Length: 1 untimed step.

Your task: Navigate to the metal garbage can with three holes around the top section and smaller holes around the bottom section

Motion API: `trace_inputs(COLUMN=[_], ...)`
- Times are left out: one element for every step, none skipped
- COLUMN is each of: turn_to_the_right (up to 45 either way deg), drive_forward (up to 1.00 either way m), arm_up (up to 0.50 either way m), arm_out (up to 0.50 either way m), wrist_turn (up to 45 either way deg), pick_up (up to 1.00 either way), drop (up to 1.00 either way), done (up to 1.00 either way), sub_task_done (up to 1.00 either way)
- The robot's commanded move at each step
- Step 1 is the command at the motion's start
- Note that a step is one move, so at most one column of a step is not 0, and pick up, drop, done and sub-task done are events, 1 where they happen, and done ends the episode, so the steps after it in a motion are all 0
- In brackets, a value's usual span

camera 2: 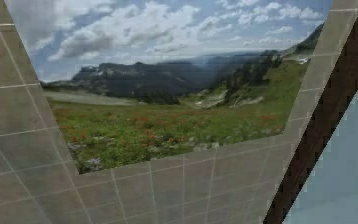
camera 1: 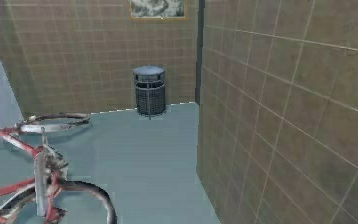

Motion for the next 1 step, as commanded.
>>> trace_inputs(turn_to_the_right=[-3.0], drive_forward=[0.00], arm_up=[0.00], arm_out=[0.00], wrist_turn=[0.0], pick_up=[0.00], drop=[0.00], done=[0.00], sub_task_done=[0.00])
